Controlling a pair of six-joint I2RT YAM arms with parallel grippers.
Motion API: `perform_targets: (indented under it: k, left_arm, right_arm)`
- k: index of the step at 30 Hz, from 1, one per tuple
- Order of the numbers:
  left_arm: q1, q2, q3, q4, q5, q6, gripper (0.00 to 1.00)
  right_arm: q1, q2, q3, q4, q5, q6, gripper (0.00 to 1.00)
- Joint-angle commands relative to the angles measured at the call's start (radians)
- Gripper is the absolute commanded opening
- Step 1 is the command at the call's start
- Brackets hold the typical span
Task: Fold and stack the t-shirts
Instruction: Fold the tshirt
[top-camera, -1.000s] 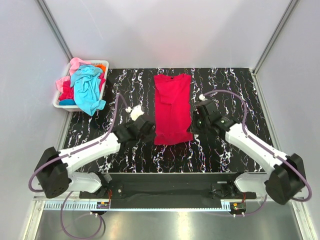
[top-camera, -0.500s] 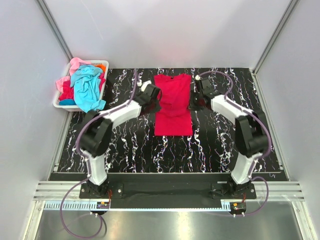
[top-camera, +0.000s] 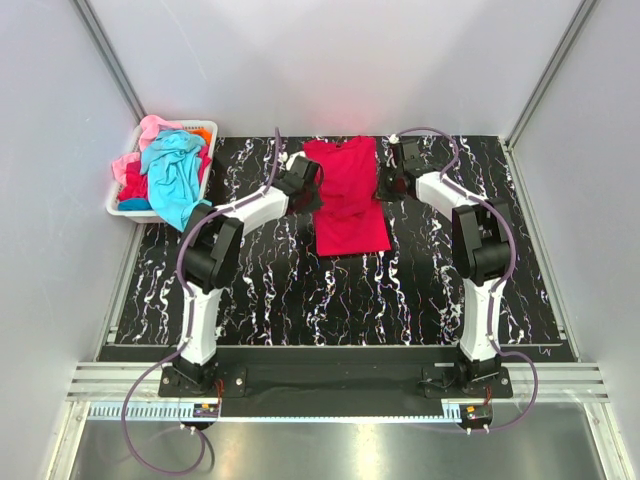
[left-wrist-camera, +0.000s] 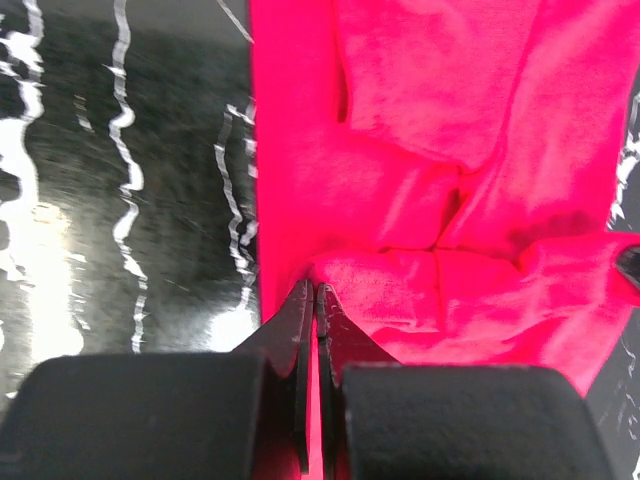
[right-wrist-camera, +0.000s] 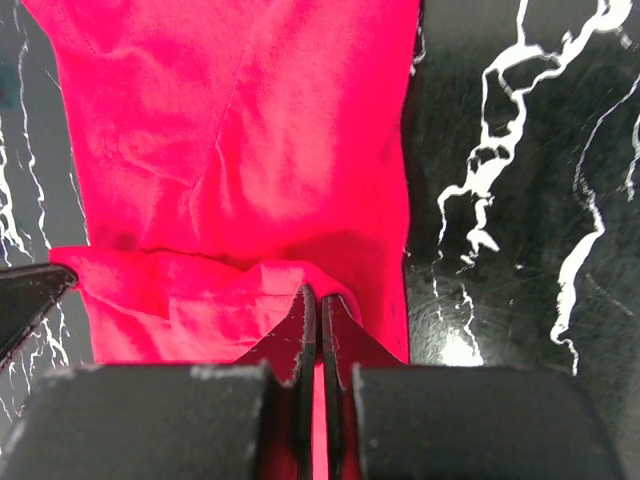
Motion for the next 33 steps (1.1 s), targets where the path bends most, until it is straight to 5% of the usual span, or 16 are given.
perform_targets:
  k: [1, 10, 12, 13, 14, 16, 18, 26, 29, 33]
  left_arm:
    - [0.009, -0.033, 0.019, 0.039, -0.044, 0.022, 0.0]
    - [0.032, -0.058, -0.026, 0.116, -0.015, 0.045, 0.0]
    - [0.037, -0.046, -0.018, 0.122, -0.018, 0.05, 0.02]
    - [0.043, -0.043, -0.018, 0.128, -0.026, 0.053, 0.08]
    - [0.043, -0.043, -0.021, 0.133, -0.041, 0.053, 0.24]
    - [0.044, -0.053, -0.05, 0.171, -0.111, 0.056, 0.35]
    - [0.046, -0.085, -0.096, 0.221, -0.177, 0.056, 0.49]
    - [0.046, -0.243, -0.279, 0.367, -0.294, 0.0, 0.51]
    - [0.047, -0.282, -0.314, 0.378, -0.274, -0.016, 0.52]
    - [0.054, -0.296, -0.3, 0.345, -0.071, -0.025, 0.5]
  right_arm:
    - [-0.011, 0.002, 0.057, 0.036, -0.019, -0.021, 0.0]
    - [-0.02, 0.039, 0.12, 0.036, -0.036, -0.021, 0.0]
    - [-0.025, 0.07, 0.141, 0.036, -0.04, -0.013, 0.09]
    - [-0.025, 0.083, 0.163, 0.039, -0.04, -0.008, 0.38]
    - [-0.028, 0.102, 0.173, 0.036, -0.037, 0.001, 0.51]
    - [-0.026, 0.12, 0.195, 0.037, 0.012, 0.005, 0.63]
    - [-0.029, 0.12, 0.2, 0.036, 0.075, 0.022, 0.67]
    - [-0.029, 0.012, 0.082, 0.085, 0.277, 0.041, 0.66]
    - [-0.032, -0.041, 0.02, 0.117, 0.29, 0.041, 0.66]
    - [-0.034, -0.104, -0.041, 0.117, 0.25, 0.059, 0.65]
